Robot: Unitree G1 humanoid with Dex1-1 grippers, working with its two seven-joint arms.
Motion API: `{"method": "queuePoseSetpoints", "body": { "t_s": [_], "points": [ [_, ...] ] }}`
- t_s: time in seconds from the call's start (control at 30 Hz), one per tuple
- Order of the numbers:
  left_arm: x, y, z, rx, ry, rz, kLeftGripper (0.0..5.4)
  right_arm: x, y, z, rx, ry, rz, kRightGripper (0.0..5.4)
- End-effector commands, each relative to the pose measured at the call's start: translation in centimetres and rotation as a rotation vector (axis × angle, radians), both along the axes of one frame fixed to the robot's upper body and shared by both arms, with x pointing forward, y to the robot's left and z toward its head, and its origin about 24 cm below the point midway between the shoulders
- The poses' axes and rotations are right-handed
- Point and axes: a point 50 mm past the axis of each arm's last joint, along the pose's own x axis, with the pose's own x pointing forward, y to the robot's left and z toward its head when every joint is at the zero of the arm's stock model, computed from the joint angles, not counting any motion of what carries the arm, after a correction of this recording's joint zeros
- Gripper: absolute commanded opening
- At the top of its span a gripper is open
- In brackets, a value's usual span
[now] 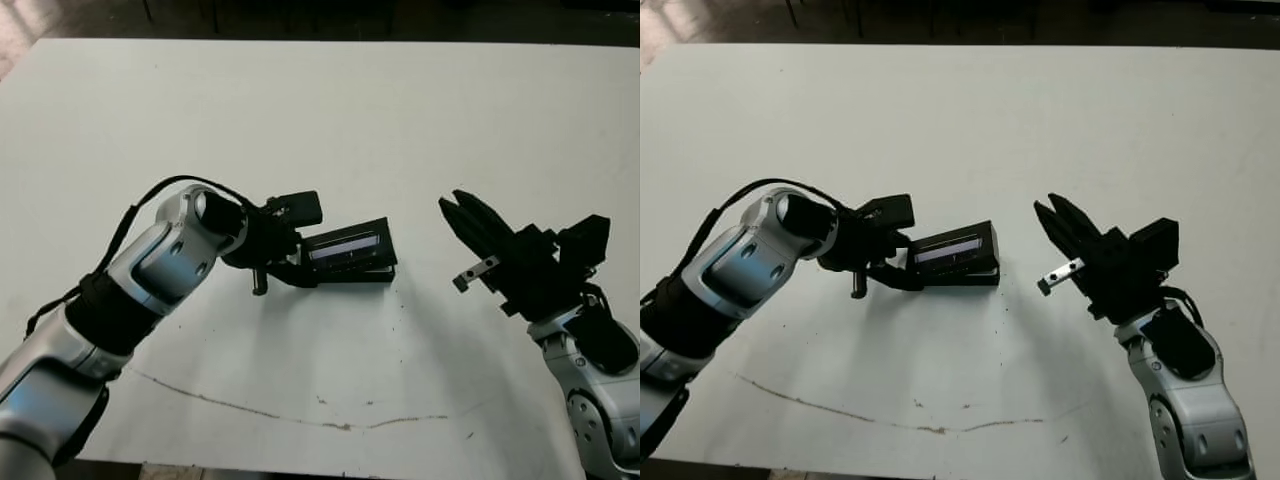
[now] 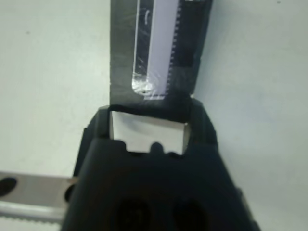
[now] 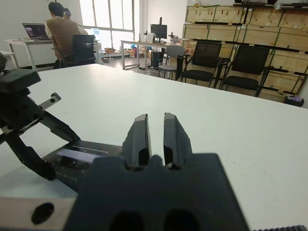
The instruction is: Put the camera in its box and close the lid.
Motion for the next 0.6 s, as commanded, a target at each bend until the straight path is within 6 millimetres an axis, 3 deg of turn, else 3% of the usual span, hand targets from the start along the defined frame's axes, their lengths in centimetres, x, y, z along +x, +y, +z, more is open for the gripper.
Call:
{"method": "queuePoseSetpoints", "body": {
  "t_s": [0.03, 0.6],
  "points": [
    [-0.9, -1.3, 0.3, -0.047, 0.001, -0.069, 1.21, -0.1, -0.1, -0.6, -0.008, 0.029, -0.016, 0.0],
    [-0.5, -2.2, -0.8, 0.047, 0.069, -0.091, 1.21, -0.2, 0.2, -0.6, 0.004, 0.03, -0.014, 0.0]
  ]
}}
